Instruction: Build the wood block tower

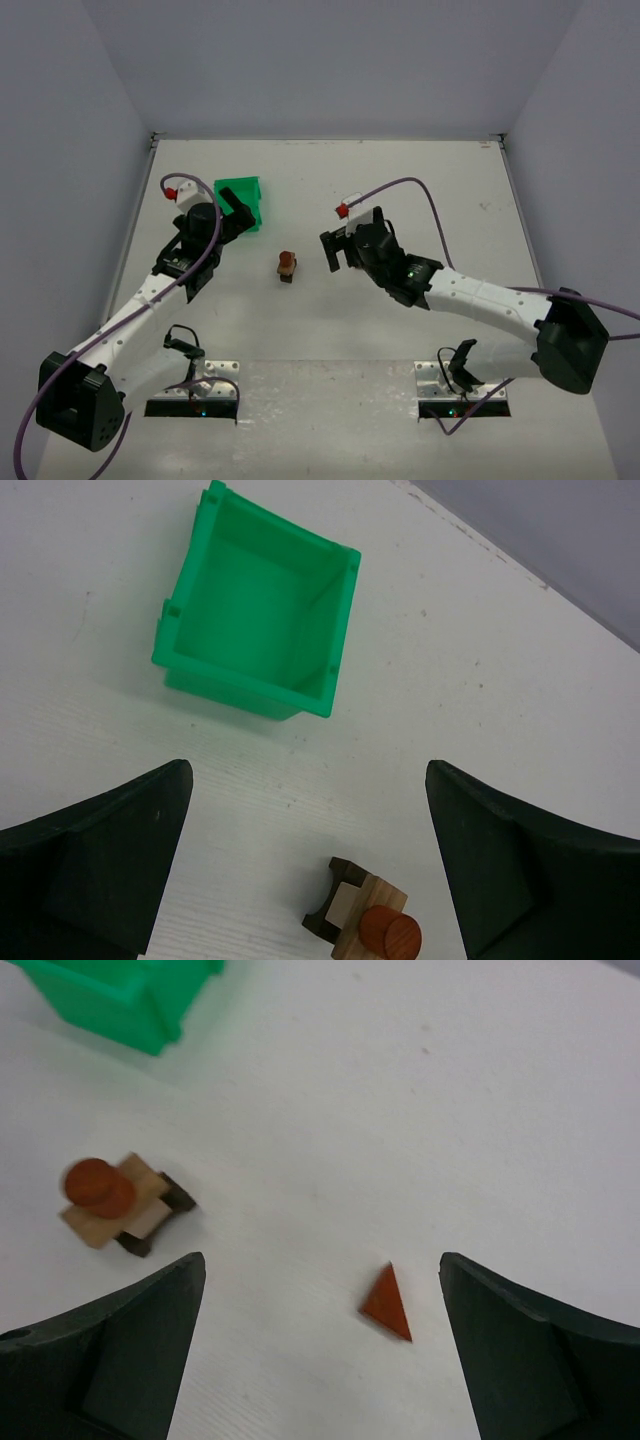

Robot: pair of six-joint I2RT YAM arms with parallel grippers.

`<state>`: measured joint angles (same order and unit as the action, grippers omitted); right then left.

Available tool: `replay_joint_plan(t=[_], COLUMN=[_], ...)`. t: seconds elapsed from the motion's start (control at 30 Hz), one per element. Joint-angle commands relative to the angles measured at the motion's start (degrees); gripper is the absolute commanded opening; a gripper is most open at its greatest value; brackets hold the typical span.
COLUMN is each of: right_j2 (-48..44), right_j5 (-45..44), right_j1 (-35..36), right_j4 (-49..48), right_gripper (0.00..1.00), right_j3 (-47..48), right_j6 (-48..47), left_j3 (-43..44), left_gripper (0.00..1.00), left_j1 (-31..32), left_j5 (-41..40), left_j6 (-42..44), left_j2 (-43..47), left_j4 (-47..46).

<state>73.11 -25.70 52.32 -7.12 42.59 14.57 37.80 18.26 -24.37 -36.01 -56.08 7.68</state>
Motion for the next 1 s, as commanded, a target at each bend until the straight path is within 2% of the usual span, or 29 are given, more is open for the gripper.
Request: replay_joint_plan(t=[0.0, 0.03, 0.1, 0.2, 0.3, 0.43, 0.5, 0.63, 0.8, 0.97], right_j2=[1.96, 2.64, 3.91, 7.06, 9.93, 13.26, 14.65, 16.43, 18.58, 20.84], right_j5=[-23.95, -23.81, -21.36, -15.82, -15.07, -16.05, -12.95, -1.36, 4.77, 12.86], right_j1=[-0.02, -0.02, -0.02, -0.02, -0.02, -0.99, -2.71, -6.92, -10.1, -12.32], right_j4=[35.41, 40.48, 43.21, 39.98, 39.12, 34.49, 29.61, 21.04, 12.91, 8.53], right_gripper=[0.99, 0.99, 0.99, 0.99, 0.99, 0.99, 0.99, 0.99, 0.97, 0.9], right_j3=[5.54, 5.87, 5.09, 4.07, 5.39, 7.19, 7.35, 6.33, 4.52, 4.69], right_j6=[31.44, 36.71, 41.56, 41.6, 41.68, 35.33, 30.06, 18.68, 5.47, 0.29], left_j3=[0.22, 0.28, 0.48, 0.65, 0.61, 0.34, 0.26, 0.43, 0.52, 0.61], left_gripper=[1.0, 1.0, 1.0, 1.0, 1.0, 1.0, 1.0, 1.0, 1.0, 1.0], left_j1=[-0.63, -0.6, -0.6, -0.6, -0.6, -0.6, -0.52, -0.6, -0.6, -0.6], left_j5=[1.01, 1.17, 1.57, 1.91, 2.31, 2.94, 3.17, 3.28, 3.37, 3.54], left_j6=[0.91, 0.98, 1.18, 1.29, 1.38, 1.49, 1.72, 1.95, 2.16, 2.35], left_j2=[1.22, 1.11, 0.97, 0.75, 0.97, 1.51, 1.51, 1.11, 0.73, 0.27], left_j4=[-1.5, -1.53, -1.53, -1.44, -1.27, -1.45, -1.53, -1.62, -1.62, -1.8])
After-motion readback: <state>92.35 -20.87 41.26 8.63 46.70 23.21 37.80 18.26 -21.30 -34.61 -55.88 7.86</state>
